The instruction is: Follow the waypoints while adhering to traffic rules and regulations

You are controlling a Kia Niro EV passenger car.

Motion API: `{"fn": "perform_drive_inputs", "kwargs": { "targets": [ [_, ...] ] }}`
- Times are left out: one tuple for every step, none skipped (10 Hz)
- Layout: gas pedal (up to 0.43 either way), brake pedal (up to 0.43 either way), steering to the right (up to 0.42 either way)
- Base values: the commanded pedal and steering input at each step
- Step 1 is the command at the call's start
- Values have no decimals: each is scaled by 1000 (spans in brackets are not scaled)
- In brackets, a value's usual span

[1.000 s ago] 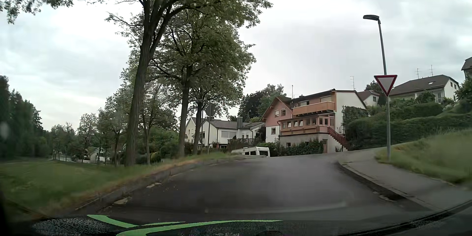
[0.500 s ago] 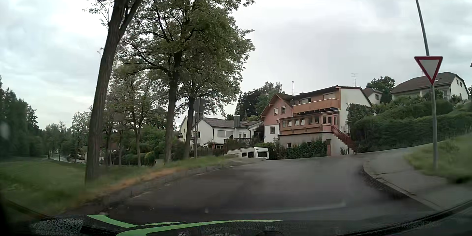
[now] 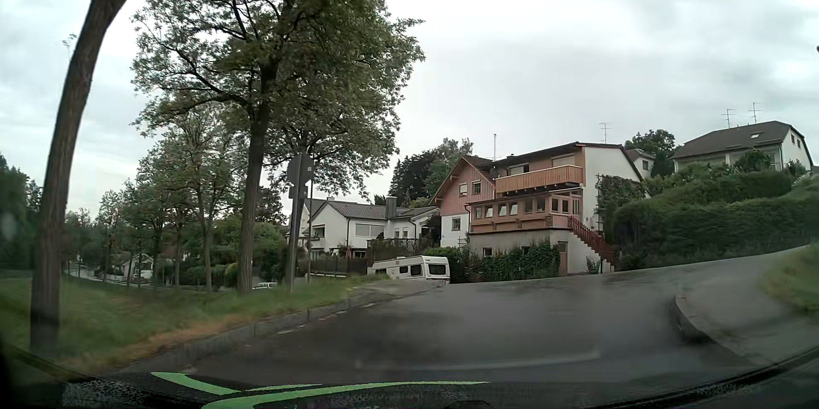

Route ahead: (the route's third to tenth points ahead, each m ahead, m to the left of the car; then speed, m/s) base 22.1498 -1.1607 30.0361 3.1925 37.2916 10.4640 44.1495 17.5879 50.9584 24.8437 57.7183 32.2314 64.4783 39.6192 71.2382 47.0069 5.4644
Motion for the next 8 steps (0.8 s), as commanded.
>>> {"fn": "perform_drive_inputs", "kwargs": {
  "targets": [
    [79, 0, 120],
    [79, 0, 134],
    [79, 0, 145],
    [79, 0, 159],
    [79, 0, 174],
    [59, 0, 188],
    [39, 0, 202],
    [39, 0, 215]
  ]
}}
